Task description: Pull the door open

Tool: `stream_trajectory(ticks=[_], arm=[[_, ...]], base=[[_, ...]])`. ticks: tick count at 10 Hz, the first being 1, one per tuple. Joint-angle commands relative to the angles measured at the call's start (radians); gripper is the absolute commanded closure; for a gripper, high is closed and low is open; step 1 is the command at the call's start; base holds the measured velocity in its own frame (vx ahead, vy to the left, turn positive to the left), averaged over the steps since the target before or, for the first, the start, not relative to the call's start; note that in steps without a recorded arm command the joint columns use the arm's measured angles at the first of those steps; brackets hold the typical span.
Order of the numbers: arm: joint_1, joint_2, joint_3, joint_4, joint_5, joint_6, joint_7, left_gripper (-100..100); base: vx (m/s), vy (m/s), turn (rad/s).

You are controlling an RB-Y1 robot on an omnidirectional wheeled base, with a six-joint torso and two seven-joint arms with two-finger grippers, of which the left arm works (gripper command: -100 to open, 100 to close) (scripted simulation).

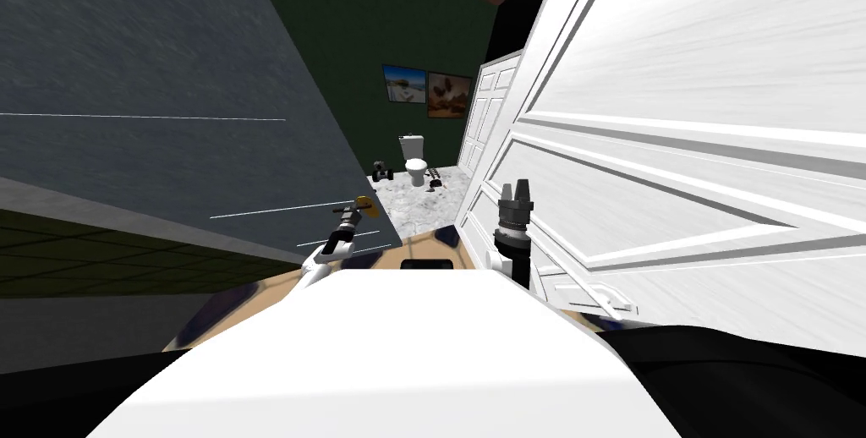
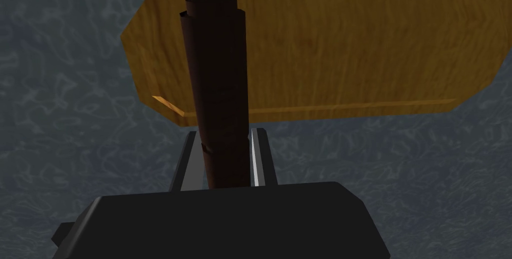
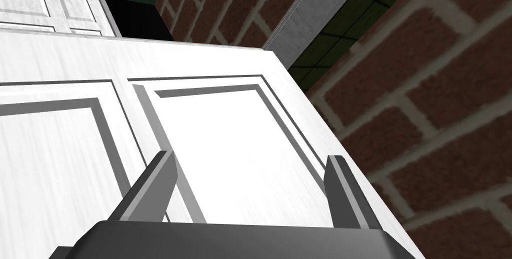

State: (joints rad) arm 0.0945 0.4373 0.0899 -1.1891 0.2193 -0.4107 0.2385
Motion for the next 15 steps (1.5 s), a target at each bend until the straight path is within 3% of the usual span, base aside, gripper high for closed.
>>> stream_trajectory(ticks=[1,5,6,11,13,14,15], arm=[[0.014,0.018,-0.016,-0.005,0.002,-0.012,0.019,100],[0.049,0.065,-0.054,-0.024,0.008,-0.038,0.064,100],[0.043,0.054,-0.053,-0.022,0.006,-0.032,0.056,100],[0.129,0.134,-0.110,-0.063,0.014,-0.109,0.122,100],[0.152,0.157,-0.124,-0.074,0.017,-0.131,0.139,100],[0.145,0.146,-0.125,-0.069,0.015,-0.124,0.132,100],[0.165,0.163,-0.139,-0.070,0.015,-0.149,0.147,100]], base=[[-0.227,0.050,-0.140],[-0.246,0.082,-0.158],[-0.126,0.031,-0.062],[-0.245,0.061,-0.163],[-0.236,0.085,-0.123],[-0.108,0.030,-0.043],[-0.162,0.049,-0.174]])
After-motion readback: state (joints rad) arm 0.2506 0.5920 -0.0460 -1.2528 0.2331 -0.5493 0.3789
